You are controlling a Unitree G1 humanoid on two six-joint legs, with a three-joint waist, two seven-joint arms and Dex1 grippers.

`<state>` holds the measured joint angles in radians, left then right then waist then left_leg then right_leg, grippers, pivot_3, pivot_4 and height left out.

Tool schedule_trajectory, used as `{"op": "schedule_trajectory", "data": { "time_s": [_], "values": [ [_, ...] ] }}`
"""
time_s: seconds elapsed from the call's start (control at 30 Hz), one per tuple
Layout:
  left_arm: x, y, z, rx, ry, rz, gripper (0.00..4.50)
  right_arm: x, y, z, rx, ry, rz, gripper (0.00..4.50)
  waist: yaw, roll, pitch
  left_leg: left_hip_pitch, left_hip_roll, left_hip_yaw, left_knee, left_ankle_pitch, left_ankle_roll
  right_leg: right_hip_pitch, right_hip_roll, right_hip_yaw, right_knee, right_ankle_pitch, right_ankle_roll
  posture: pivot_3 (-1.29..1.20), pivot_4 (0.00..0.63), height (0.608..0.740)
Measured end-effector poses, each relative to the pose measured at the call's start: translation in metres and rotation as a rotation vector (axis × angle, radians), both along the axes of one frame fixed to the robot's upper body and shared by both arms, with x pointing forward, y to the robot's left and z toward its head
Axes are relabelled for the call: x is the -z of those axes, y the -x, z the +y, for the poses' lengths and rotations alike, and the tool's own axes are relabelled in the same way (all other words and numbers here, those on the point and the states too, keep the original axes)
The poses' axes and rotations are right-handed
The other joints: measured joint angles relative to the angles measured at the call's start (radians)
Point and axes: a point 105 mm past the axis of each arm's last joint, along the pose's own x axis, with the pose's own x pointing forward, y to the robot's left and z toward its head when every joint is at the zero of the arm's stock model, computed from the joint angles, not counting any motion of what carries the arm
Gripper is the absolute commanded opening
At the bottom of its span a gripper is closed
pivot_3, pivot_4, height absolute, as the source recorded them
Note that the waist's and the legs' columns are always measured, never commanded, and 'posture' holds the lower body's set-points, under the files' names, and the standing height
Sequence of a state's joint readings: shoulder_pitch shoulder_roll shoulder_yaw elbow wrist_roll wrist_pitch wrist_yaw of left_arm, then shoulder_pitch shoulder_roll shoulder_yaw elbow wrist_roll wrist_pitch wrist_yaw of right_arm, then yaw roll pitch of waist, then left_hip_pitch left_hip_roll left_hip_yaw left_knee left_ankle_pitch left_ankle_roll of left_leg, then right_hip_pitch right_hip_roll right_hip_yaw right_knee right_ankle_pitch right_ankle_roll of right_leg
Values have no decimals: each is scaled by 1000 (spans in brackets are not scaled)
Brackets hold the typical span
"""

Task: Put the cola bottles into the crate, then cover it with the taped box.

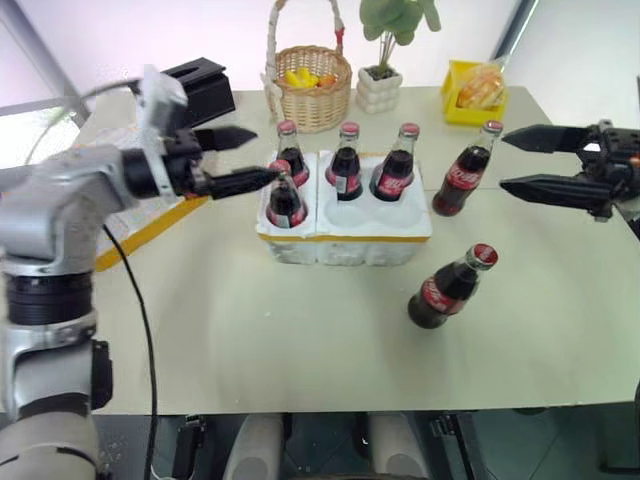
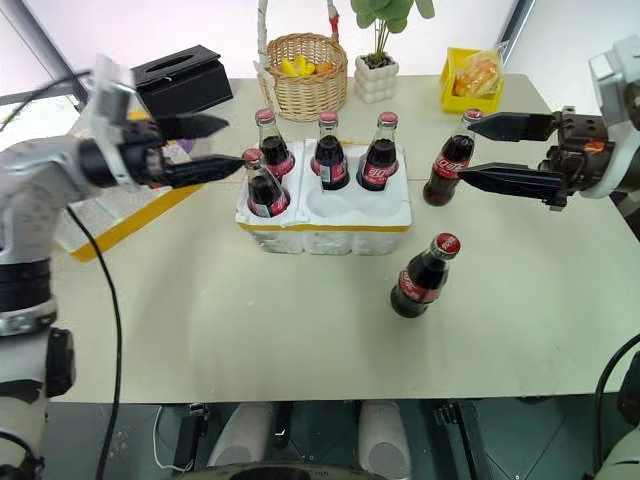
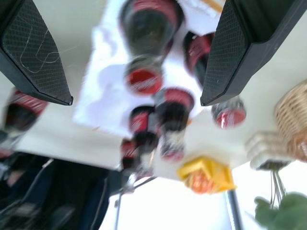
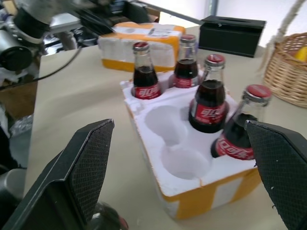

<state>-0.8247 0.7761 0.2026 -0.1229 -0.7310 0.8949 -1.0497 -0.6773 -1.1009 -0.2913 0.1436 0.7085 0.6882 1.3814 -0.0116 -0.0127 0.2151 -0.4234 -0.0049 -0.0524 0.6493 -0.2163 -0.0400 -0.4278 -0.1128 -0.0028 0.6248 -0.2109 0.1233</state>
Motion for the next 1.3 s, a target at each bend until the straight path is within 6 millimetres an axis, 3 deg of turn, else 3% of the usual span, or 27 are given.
{"op": "schedule_trajectory", "data": {
  "time_s": [0.13,0.27,0.33,0.43,0.53,0.7,0.97,1.3],
  "values": [
    [-25,31,-17,159,58,13,4462,20,-1,-28,129,11,36,4500,1,0,0,0,0,0,0,0,0,1,0,0,-2,0,0,0,150,740],
    [-10,36,-35,238,32,64,4462,51,10,-52,223,77,85,4500,-1,0,0,2,0,0,0,0,0,2,0,0,1,0,0,0,150,740],
    [1,34,-45,281,14,93,4462,73,23,-64,261,109,150,4500,-1,0,0,3,0,0,0,0,0,2,0,0,1,0,0,0,150,740],
    [14,30,-55,325,-8,124,4462,85,44,-68,273,108,203,4500,-3,0,0,3,0,1,0,0,0,2,0,1,2,0,0,0,150,740],
    [24,28,-64,368,-32,135,4462,89,63,-60,252,96,220,4500,-8,-1,0,5,0,1,0,0,0,3,1,1,2,-2,-2,0,150,740],
    [30,24,-67,386,-49,129,4462,116,75,-36,244,83,217,4500,-3,-1,-1,6,0,1,0,0,0,4,1,2,2,-4,-3,0,150,740],
    [32,19,-63,370,-57,112,4462,139,68,-4,246,14,209,4500,0,-1,-1,6,0,0,0,0,0,5,1,2,1,-3,-4,0,150,740],
    [32,18,-61,351,-71,108,4462,151,61,23,176,-43,252,4500,-1,-1,-1,6,0,0,0,0,0,5,1,2,1,-3,-4,0,150,740]
  ]
}}
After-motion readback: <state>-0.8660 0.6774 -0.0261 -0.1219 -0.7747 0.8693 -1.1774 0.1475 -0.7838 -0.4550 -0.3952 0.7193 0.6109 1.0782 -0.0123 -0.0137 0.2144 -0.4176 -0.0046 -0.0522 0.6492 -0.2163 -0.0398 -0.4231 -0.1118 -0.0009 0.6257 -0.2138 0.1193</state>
